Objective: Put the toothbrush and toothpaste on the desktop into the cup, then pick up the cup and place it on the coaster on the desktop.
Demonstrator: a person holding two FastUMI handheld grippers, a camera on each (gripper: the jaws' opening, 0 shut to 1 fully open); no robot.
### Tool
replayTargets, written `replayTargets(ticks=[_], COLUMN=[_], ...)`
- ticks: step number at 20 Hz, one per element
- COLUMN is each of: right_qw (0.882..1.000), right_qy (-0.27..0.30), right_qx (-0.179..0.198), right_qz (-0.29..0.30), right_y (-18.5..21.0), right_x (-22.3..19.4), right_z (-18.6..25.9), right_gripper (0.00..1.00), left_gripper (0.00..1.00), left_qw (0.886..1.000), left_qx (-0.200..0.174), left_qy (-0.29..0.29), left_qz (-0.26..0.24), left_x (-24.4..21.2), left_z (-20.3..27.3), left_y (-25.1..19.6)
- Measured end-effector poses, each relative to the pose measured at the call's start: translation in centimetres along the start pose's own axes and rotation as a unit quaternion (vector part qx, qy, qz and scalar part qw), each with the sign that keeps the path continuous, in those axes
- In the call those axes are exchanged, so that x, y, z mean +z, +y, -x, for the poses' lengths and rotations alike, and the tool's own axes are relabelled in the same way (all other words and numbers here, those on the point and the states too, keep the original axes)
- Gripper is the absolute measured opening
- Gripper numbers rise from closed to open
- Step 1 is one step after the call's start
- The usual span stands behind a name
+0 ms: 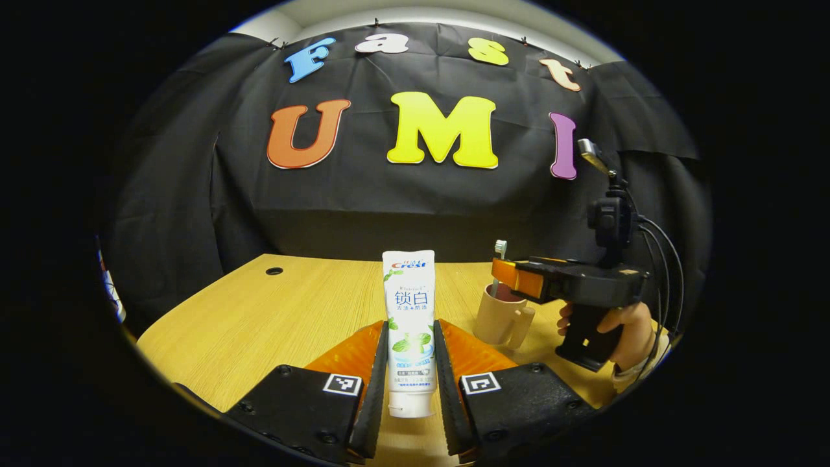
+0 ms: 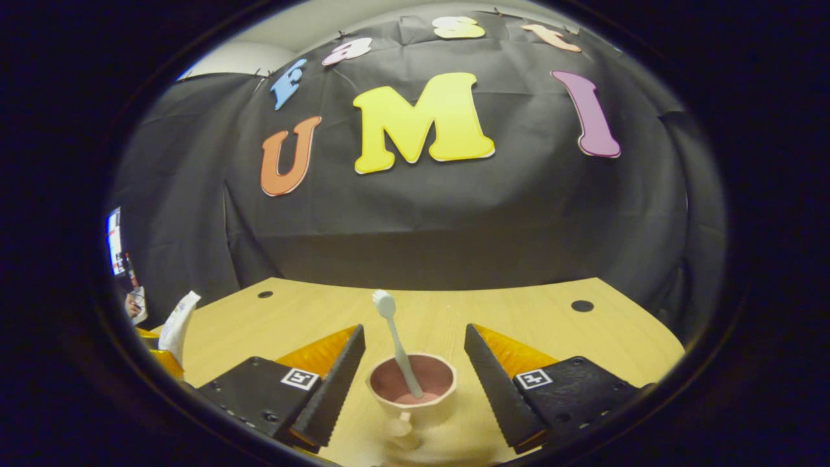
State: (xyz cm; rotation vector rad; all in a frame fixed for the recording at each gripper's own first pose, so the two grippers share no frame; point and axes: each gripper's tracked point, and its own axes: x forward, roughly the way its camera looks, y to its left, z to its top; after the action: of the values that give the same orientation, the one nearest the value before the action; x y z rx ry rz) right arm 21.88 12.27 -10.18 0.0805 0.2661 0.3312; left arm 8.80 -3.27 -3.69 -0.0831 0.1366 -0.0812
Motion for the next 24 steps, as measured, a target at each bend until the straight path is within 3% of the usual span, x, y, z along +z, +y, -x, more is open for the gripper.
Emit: replayTargets(ticks=[11,15,16,17,24], right_qw=[0.995,0.995,0.996,0.996,0.994], right_qy=[-0.054,-0.055,-0.058,-0.063,-0.086], right_qx=[-0.076,-0.076,-0.073,-0.069,-0.062], right_qz=[0.022,0.021,0.013,0.0,-0.036], right_y=[-8.0,-9.3,-9.4,-9.5,-10.0], right_x=[-1.2,-2.4,-2.4,-2.4,-1.7], right_z=[8.4,9.0,8.9,8.8,9.4], right_gripper=[0.96,0.96,0.96,0.96,0.96], left_gripper=[0.42,0.41,0.46,0.41,0.42], left_qw=[0.998,0.996,0.996,0.996,0.994], left_qx=[-0.043,-0.064,-0.066,-0.071,-0.094], left_qy=[-0.051,-0.06,-0.055,-0.053,-0.039], left_qz=[0.016,0.02,0.02,0.02,0.029], left_x=[5.1,6.7,6.7,6.9,6.5], left_z=[-5.3,-8.6,-9.4,-10.0,-13.1], left_y=[-7.1,-10.0,-10.5,-11.2,-14.3])
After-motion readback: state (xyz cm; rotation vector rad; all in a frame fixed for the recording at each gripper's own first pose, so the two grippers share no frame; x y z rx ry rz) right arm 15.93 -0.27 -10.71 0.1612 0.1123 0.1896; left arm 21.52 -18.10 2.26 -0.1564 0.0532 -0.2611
